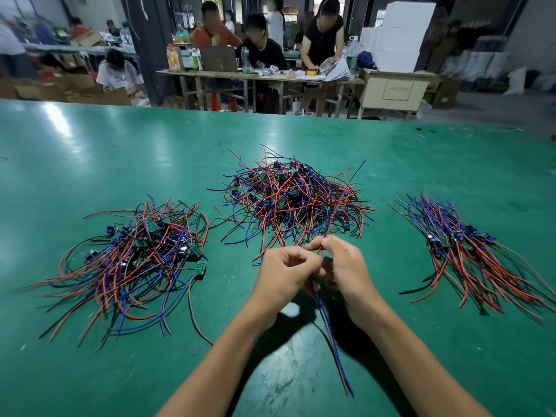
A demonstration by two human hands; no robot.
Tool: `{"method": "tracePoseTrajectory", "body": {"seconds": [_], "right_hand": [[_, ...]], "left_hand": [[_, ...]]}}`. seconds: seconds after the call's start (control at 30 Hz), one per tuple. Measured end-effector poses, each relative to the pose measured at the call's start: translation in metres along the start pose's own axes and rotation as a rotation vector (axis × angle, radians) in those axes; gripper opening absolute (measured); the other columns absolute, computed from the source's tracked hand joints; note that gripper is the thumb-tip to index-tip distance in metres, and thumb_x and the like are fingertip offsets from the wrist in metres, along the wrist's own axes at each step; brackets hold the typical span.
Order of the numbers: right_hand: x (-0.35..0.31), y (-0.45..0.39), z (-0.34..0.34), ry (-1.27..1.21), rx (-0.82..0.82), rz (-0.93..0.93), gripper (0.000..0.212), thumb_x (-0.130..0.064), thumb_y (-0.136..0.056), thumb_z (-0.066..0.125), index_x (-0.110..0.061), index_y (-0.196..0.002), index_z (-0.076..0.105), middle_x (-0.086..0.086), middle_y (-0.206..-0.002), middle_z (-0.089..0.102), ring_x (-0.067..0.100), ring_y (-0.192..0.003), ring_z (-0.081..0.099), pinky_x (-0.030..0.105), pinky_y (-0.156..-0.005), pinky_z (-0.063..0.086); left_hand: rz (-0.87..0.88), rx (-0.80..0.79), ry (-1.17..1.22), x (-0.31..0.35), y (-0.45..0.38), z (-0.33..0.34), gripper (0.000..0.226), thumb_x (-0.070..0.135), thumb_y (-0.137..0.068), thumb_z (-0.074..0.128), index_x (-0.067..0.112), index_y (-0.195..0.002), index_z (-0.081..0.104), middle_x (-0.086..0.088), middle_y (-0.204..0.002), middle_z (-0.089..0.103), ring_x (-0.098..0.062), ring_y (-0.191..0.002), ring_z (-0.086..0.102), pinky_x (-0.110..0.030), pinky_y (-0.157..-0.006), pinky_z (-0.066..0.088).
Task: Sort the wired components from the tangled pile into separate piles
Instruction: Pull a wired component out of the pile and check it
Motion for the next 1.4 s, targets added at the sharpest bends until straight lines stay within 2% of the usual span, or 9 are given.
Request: {"method": "tracePoseTrajectory", "body": {"seconds": [0.17, 0.33, 0.6, 0.7, 0.83, 0.93, 1.0, 1.27, 1.4], "right_hand": [[0.001, -0.014, -0.030, -0.007, 0.165, 0.038, 0.031, -0.018, -0.099, 0.042, -0.013, -0.085, 0.069, -0.010, -0.040, 0.035, 0.007, -0.035, 0.025, 0.014, -0.034, 0.022], [0.006, -0.020, -0.046, -0.243, 0.241, 0.121, 0.021, -0.014, -0.098, 0.042, -0.012, -0.088, 0.061, -0.007, -0.075, 0.071, 0.004, -0.034, 0.025, 0.013, -0.035, 0.018], [0.014, -0.017, -0.035, -0.730, -0.040, 0.370, 0.021, -0.017, -0.096, 0.042, -0.022, -0.077, 0.049, -0.007, -0.073, 0.058, 0.005, -0.040, 0.031, 0.015, -0.035, 0.020], [0.010, -0.015, -0.035, -0.796, -0.079, 0.358, 0.023, -0.024, -0.100, 0.045, -0.020, -0.084, 0.060, -0.003, -0.075, 0.061, 0.006, -0.043, 0.035, 0.015, -0.033, 0.022], [0.002, -0.020, -0.038, -0.263, -0.007, 0.092, 0.035, -0.036, -0.104, 0.042, -0.020, -0.108, 0.073, 0.002, -0.077, 0.071, 0.005, -0.042, 0.034, 0.016, -0.035, 0.022], [-0.015, -0.013, -0.027, 0.417, -0.014, -0.326, 0.009, -0.023, -0.095, 0.068, -0.029, -0.098, 0.074, -0.001, -0.080, 0.073, 0.007, -0.048, 0.049, 0.020, -0.049, 0.039], [-0.013, -0.004, -0.011, 0.573, -0.135, -0.462, 0.012, -0.030, -0.088, 0.079, -0.035, -0.098, 0.074, -0.006, -0.083, 0.074, 0.018, -0.056, 0.054, 0.031, -0.056, 0.045], [-0.014, 0.003, -0.007, -0.003, 0.007, -0.322, 0.021, -0.035, -0.076, 0.081, -0.015, -0.079, 0.078, -0.004, -0.062, 0.067, 0.007, -0.047, 0.048, 0.017, -0.046, 0.038], [-0.006, -0.001, -0.012, -0.228, 0.031, -0.083, 0.027, -0.038, -0.076, 0.073, -0.013, -0.086, 0.071, 0.001, -0.079, 0.077, 0.009, -0.061, 0.068, 0.017, -0.052, 0.050]], "left_hand": [[-0.021, -0.171, -0.037, -0.001, 0.005, 0.014, 0.022, -0.001, -0.091, 0.067, 0.005, -0.070, 0.070, -0.009, -0.066, 0.070, -0.018, -0.049, 0.057, -0.022, -0.047, 0.050], [-0.015, -0.280, -0.134, -0.003, 0.009, 0.022, 0.026, 0.002, -0.091, 0.069, 0.011, -0.067, 0.070, -0.009, -0.067, 0.072, -0.014, -0.049, 0.061, -0.023, -0.048, 0.051], [-0.013, -0.335, -0.095, 0.003, 0.012, 0.021, 0.013, 0.007, -0.092, 0.071, 0.005, -0.079, 0.074, -0.010, -0.074, 0.073, -0.019, -0.053, 0.061, -0.025, -0.052, 0.054], [0.006, -0.287, -0.014, 0.005, 0.011, 0.016, 0.010, 0.010, -0.092, 0.071, 0.002, -0.092, 0.077, -0.012, -0.082, 0.074, -0.018, -0.061, 0.062, -0.024, -0.053, 0.053], [0.021, -0.073, 0.198, 0.011, 0.002, -0.005, 0.013, 0.013, -0.092, 0.068, 0.010, -0.096, 0.080, -0.007, -0.086, 0.074, -0.012, -0.069, 0.065, -0.022, -0.050, 0.051], [-0.039, 0.076, 0.399, 0.009, -0.003, -0.021, 0.014, 0.019, -0.094, 0.065, 0.016, -0.094, 0.079, 0.000, -0.086, 0.075, -0.006, -0.069, 0.068, -0.017, -0.050, 0.051], [-0.084, 0.135, 0.491, 0.007, -0.004, -0.027, 0.012, 0.023, -0.094, 0.065, 0.018, -0.096, 0.076, 0.004, -0.086, 0.076, -0.003, -0.068, 0.069, -0.014, -0.053, 0.051], [-0.117, 0.130, 0.488, 0.001, -0.004, -0.022, 0.024, 0.031, -0.080, 0.072, 0.014, -0.097, 0.073, 0.003, -0.087, 0.076, -0.001, -0.061, 0.061, -0.013, -0.055, 0.041], [0.023, 0.143, 0.375, 0.004, -0.005, -0.022, 0.021, 0.025, -0.075, 0.078, 0.013, -0.093, 0.075, -0.005, -0.088, 0.077, -0.011, -0.065, 0.068, -0.018, -0.060, 0.051]]}}
Point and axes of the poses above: each hand's wrist, its own y-axis away from the middle knuckle, its own z-axis out of the palm, x = y × z, the point moved 7 cm from there along -y, towards the middle knuckle
